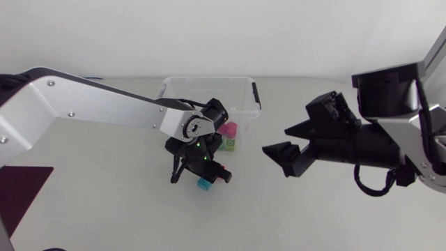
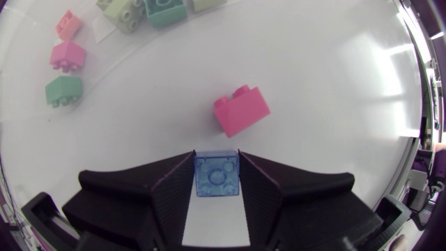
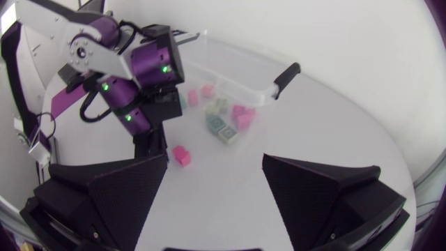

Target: Pick up the duplo bricks and place them in the container

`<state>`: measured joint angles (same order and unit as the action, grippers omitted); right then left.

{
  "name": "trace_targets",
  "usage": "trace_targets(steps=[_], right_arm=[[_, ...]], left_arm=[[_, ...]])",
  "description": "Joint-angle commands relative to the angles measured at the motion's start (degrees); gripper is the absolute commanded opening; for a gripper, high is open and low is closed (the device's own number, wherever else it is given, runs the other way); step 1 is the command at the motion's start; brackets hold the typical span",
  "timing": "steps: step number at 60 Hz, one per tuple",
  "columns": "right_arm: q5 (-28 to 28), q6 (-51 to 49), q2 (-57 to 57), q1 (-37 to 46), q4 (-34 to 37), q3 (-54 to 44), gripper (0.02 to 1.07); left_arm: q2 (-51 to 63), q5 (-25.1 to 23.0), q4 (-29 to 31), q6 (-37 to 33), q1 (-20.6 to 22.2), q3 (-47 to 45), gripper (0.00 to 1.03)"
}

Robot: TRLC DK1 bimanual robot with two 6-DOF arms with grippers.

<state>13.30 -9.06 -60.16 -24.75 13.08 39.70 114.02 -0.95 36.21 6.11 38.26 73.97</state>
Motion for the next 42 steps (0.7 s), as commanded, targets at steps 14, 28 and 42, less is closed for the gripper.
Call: trace_targets(steps=[14, 28, 42], right_arm=[[6.04, -12.91, -6.9, -2.41, -3.06, -6.83, 1.01], [7.18, -21.09, -22.72, -4.87, -8.6, -3.76, 1.02], [7.97, -25.31, -33.97, -5.66, -8.77, 3.54, 1.02]], left_arm=[[-15.58, 0.42, 3.17, -4.44, -3.9, -7.97, 0.25], [-30.26, 0.42, 4.49, -9.8, -7.67, -3.75, 0.25], [-33.33, 0.42, -2.98, -11.65, -10.49, -0.15, 0.25]])
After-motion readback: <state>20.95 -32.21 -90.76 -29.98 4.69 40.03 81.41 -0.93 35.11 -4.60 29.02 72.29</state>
